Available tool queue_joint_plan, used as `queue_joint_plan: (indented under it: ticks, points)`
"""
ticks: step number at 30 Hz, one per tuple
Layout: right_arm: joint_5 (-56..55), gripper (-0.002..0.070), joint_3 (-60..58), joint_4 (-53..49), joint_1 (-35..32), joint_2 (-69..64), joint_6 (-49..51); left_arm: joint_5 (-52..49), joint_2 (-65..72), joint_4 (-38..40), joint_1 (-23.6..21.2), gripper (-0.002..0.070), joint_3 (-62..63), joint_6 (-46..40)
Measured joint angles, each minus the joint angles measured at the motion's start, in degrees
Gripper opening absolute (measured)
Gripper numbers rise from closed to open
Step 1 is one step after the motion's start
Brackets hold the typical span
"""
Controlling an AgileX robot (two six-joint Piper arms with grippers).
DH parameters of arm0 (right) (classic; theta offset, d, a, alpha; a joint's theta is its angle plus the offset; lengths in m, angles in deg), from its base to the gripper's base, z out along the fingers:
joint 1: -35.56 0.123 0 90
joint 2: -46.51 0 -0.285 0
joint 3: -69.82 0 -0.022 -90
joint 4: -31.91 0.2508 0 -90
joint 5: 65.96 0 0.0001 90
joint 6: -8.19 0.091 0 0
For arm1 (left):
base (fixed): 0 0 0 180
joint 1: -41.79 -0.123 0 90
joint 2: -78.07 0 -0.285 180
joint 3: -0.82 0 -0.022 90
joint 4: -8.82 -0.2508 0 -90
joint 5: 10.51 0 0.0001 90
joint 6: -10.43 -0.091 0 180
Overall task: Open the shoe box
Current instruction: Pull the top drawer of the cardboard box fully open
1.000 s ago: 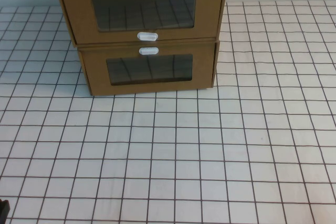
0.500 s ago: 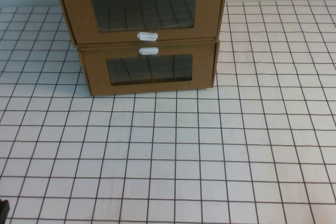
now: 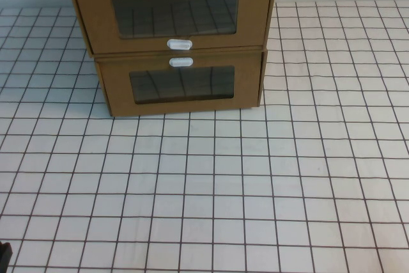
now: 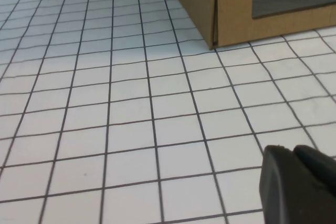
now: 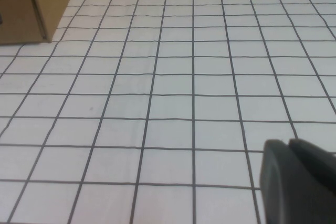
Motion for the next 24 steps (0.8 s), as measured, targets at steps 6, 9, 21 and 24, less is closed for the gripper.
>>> queue_joint_plan:
  ticks: [6,9,21,24]
  points:
    - [0.00,-0.0013,0.00,0.00,0.00,0.00,0.00,7.61,0.00,14.19,0.00,-0.0002,-0.10,8.15]
    - [0.00,-0.0013,0.00,0.00,0.00,0.00,0.00,13.11,0.00,21.43,0.00,-0.0002,-0.10,11.08]
    - [0.00,-0.0013,0.00,0.00,0.00,0.00,0.00,6.67,6.85,25.01,0.00,-0.0002,7.87,9.94]
    - [0.00,-0.0013,0.00,0.00,0.00,0.00,0.00,-0.31,14.74,24.11,0.00,-0.0002,15.56,6.47]
